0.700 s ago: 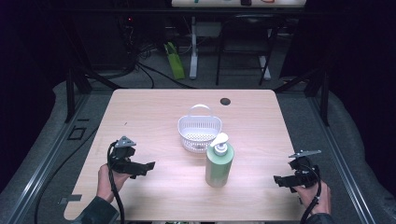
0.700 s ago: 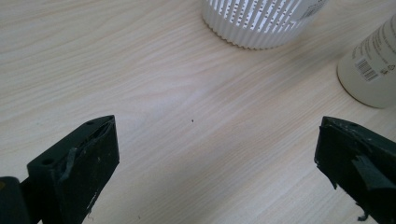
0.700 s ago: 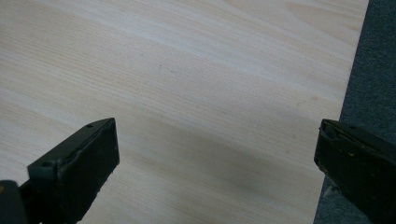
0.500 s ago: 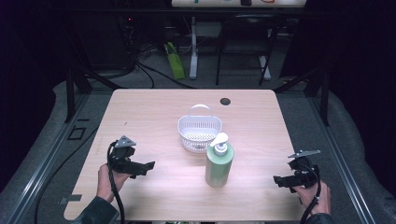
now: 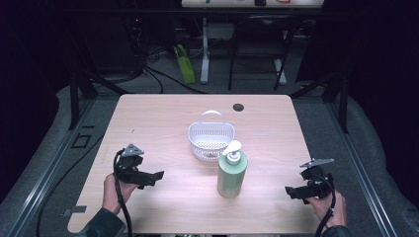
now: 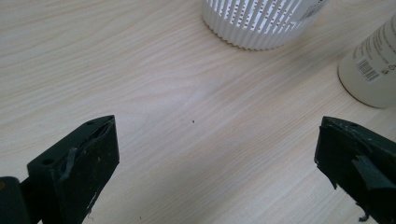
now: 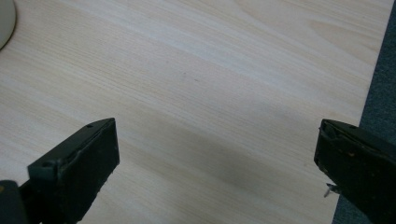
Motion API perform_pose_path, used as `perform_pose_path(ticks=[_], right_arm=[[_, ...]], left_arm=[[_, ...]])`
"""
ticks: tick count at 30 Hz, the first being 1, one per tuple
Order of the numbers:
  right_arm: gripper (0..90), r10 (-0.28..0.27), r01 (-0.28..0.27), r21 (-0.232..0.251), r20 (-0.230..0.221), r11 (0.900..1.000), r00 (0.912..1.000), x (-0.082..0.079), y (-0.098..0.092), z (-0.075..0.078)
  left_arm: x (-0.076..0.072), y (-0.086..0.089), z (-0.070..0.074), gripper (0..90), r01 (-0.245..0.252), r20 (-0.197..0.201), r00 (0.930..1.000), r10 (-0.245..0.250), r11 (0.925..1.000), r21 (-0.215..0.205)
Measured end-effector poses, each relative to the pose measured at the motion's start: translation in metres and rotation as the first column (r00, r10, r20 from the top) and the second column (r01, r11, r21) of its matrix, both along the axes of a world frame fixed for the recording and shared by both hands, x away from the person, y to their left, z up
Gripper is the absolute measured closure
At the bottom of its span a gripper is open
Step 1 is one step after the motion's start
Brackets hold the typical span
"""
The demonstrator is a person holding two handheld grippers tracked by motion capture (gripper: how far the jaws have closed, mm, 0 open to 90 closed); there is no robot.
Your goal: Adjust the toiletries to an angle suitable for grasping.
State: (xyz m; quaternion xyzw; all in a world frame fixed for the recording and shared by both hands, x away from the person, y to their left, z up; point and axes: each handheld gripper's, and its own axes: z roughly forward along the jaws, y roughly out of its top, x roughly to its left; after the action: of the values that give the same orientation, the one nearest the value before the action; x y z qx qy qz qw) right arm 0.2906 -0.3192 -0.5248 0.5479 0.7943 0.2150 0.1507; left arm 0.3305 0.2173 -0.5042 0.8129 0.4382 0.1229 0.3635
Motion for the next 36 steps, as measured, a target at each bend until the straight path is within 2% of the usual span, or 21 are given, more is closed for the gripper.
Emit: perform_pose_path(ticks=[8,20,23,28,29,30,33,36], right_arm=[[0.0,0.034,-0.034,-0.007,0.008,0.999,0.9994,-0.001,0.012,0.003],[0.0,0.104,-0.103,-0.021,0.029,0.994,0.9942,-0.005,0.036,0.009],[0.0,0.131,-0.13,-0.025,0.04,0.991,0.9906,-0.006,0.045,0.011],[0.0,0.156,-0.157,0.001,0.055,0.988,0.9862,-0.008,0.052,0.014],[0.1,0.168,-0.17,0.012,0.086,0.985,0.982,-0.01,0.055,0.017],[0.0,0.176,-0.178,0.015,0.094,0.984,0.9799,-0.01,0.057,0.019],[0.0,0.187,-0.191,0.035,0.098,0.981,0.9775,-0.01,0.062,0.021],[0.0,0.215,-0.222,0.046,0.111,0.974,0.9701,-0.012,0.072,0.025]], left_arm=[[0.0,-0.001,0.0,0.0,0.005,-0.004,1.0,-0.005,1.0,0.002],[-0.002,0.002,0.001,0.0,0.008,-0.001,1.0,-0.008,0.9997,-0.022],[-0.001,0.002,0.001,0.0,0.012,0.006,0.9999,-0.012,0.9996,-0.027],[-0.001,0.002,0.001,0.0,0.015,0.003,0.9999,-0.015,0.9996,-0.026],[-0.001,0.002,0.001,0.0,0.016,0.008,0.9998,-0.015,0.9996,-0.024],[-0.001,0.002,0.001,0.0,0.014,0.009,0.9999,-0.014,0.9996,-0.025],[-0.001,0.002,0.001,0.0,0.016,0.004,0.9999,-0.016,0.9996,-0.022],[-0.001,0.002,0.001,0.0,0.016,0.007,0.9998,-0.016,0.9996,-0.025]])
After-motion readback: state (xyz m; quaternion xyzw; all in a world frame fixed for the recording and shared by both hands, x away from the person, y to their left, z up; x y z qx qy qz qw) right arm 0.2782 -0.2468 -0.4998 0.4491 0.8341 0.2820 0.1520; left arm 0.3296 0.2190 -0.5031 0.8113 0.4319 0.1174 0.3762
